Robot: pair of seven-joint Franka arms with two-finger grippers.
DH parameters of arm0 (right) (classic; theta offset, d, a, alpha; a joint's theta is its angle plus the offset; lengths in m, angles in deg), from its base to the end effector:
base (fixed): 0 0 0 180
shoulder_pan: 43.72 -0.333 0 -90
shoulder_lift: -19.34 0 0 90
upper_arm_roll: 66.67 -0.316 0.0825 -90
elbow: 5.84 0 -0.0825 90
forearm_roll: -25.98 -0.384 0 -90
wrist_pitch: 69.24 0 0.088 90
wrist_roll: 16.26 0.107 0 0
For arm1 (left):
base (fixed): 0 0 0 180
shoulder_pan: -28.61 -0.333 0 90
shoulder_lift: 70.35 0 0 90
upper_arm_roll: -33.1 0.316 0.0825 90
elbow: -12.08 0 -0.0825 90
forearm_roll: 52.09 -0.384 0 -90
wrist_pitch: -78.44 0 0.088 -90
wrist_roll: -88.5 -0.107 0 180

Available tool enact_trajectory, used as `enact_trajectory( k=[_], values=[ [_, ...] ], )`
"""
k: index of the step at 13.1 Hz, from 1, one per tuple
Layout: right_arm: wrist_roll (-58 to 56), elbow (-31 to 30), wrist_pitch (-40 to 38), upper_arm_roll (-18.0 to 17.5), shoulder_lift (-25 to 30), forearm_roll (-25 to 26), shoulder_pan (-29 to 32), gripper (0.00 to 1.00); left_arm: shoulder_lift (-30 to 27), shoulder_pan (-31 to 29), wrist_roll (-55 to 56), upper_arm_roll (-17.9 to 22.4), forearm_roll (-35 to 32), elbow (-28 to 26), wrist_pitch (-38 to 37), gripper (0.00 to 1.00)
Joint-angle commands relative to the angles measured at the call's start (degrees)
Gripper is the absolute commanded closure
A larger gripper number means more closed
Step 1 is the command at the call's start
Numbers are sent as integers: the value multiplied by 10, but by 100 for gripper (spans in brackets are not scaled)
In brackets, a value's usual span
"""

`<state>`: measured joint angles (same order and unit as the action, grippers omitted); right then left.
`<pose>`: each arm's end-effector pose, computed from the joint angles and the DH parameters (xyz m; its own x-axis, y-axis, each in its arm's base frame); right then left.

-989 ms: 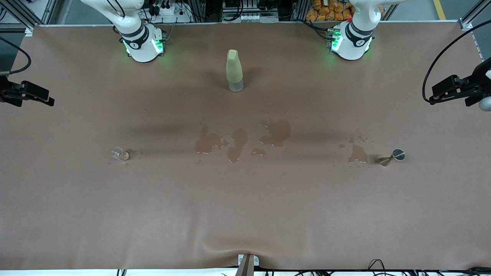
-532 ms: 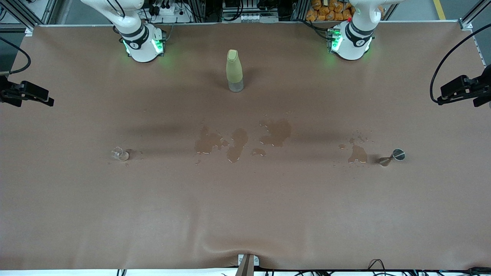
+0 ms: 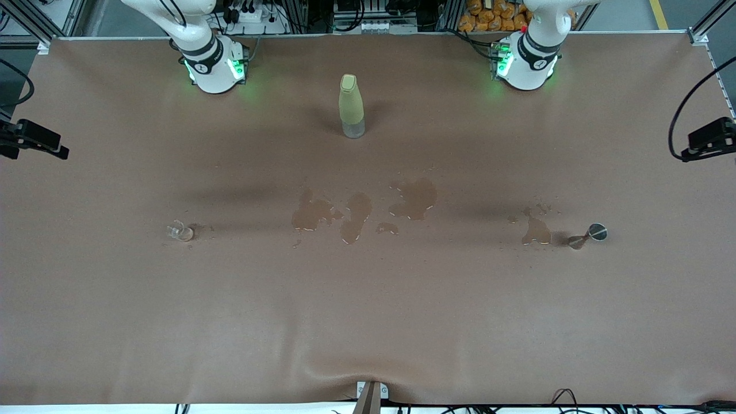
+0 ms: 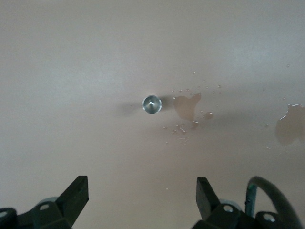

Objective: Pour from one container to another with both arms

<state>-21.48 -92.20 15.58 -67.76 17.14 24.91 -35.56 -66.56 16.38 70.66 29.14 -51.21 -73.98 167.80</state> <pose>0.5532 -0.0667 0.6252 0.9975 -0.0303 -0.0632 -0.0320 -0.9992 -0.0253 0.5681 0.0823 0.6187 0.9861 -0.1662 -0.0019 -0.1662 -0.9859 0.0215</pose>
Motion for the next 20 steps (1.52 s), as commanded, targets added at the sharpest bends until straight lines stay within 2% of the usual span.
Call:
enact_trajectory(
  k=[1, 4, 9, 11, 15, 17, 18, 20],
  values=[
    [-4, 10, -3, -2, -2, 8, 11, 0, 17, -4, -56, -1, 4, 16, -2, 0],
    [-5, 10, -3, -2, -2, 8, 13, 0, 41, -59, -181, 4, 12, 14, -2, 0],
    [-4, 10, -3, -2, -2, 9, 17, 0, 86, -101, -362, 4, 19, 17, 20, 0],
    [-6, 9, -4, 3, -1, 8, 15, 0, 110, -119, -395, 4, 45, 18, 24, 0],
    [-34, 8, -2, 36, -1, 8, -2, 0, 160, -197, -578, 4, 176, 17, 24, 0],
    [-40, 8, -1, 70, -1, 8, -24, 0, 186, -198, -592, 4, 183, 19, 25, 0],
    [-43, 8, -2, 75, -1, 8, -25, 0, 198, -202, -592, 4, 196, 20, 29, 0],
    [-58, 8, -2, 78, -1, 9, -22, 0, 226, -222, -643, 4, 273, 20, 29, 0]
  ],
)
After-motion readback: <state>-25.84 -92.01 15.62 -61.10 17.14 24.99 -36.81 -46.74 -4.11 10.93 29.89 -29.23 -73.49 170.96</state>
